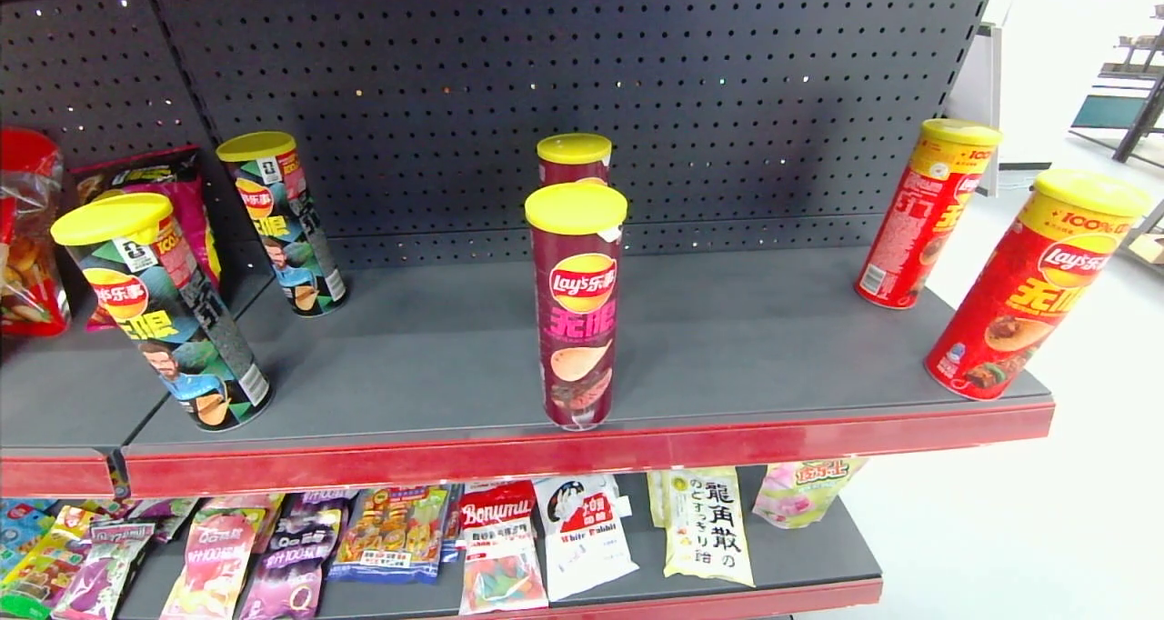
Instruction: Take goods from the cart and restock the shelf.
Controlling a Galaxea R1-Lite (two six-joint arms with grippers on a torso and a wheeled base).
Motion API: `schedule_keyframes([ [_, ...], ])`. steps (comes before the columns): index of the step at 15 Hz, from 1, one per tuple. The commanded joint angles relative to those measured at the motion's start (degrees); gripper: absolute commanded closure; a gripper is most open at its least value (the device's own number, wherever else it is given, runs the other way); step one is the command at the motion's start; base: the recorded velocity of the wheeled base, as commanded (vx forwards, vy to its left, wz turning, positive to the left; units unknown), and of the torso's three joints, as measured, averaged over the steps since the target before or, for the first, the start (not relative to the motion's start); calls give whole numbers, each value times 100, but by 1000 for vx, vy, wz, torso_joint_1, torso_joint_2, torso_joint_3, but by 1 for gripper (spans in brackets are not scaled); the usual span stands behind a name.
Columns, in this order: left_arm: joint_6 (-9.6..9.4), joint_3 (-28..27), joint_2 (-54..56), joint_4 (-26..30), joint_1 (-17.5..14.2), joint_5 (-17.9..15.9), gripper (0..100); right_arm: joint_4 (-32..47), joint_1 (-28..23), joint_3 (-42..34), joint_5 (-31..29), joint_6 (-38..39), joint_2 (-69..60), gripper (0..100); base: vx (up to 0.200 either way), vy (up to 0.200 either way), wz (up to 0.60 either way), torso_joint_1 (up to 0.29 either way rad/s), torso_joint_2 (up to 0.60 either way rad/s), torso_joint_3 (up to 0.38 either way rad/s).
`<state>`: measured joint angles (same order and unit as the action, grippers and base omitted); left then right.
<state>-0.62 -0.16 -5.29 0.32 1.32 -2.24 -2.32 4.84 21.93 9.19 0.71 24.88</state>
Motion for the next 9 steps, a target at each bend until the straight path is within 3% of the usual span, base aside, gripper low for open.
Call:
schedule_keyframes([
  [1, 1, -2, 151, -5, -316, 13, 0, -278, 957, 734, 74, -282, 1933, 0, 0, 0, 0, 0, 0, 0],
  [2, 1, 7, 450, 3, -61, -4, 0, -331, 1230, 883, 65, -273, 2258, 0, 0, 0, 0, 0, 0, 0],
  [5, -8, -2, 503, 3, -158, -22, 0, -384, 1581, 1323, 83, -273, 3330, 0, 0, 0, 0, 0, 0, 0],
  [9, -8, -2, 503, 3, -158, -22, 0, -568, 2539, 1384, 83, 52, 3919, 0, 0, 0, 0, 0, 0, 0],
])
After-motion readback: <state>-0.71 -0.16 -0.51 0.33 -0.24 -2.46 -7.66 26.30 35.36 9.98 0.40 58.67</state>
